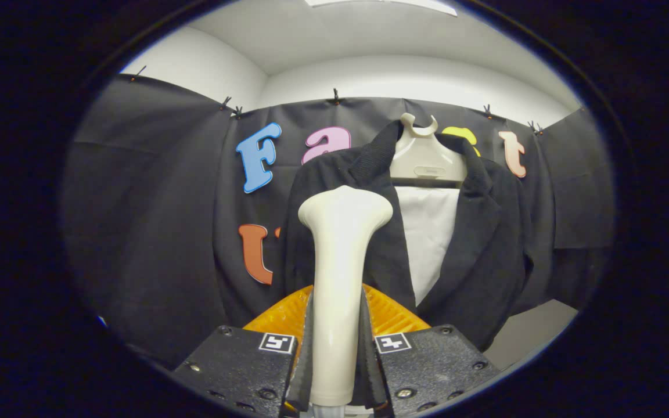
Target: Iron the clothes twice with a garment steamer, once on the left side and once on the right side.
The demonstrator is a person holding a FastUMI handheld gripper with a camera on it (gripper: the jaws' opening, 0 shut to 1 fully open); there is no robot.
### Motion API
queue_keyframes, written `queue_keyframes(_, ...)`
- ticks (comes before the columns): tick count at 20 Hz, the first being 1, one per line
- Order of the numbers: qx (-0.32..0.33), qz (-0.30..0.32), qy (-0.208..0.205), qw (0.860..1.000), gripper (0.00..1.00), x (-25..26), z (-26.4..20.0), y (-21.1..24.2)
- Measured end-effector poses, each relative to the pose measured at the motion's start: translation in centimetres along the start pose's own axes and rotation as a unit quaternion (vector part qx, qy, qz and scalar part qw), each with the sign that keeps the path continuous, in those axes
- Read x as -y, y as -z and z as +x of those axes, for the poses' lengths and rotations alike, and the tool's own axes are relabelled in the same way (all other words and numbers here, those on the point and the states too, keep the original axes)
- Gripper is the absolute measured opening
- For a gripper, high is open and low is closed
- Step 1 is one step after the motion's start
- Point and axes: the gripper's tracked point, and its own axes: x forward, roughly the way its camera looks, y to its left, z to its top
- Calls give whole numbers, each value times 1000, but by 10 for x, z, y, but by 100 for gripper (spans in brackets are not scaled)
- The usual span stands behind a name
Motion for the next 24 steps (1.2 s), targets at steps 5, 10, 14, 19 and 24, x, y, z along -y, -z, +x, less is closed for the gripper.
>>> queue_keyframes(5,-26,5,2,1000,37,6,-9,37)
queue_keyframes(10,-51,1,4,999,37,15,-23,72)
queue_keyframes(14,-72,1,10,997,37,22,-35,100)
queue_keyframes(19,-105,3,3,994,37,26,-49,142)
queue_keyframes(24,-142,3,2,990,37,30,-56,184)
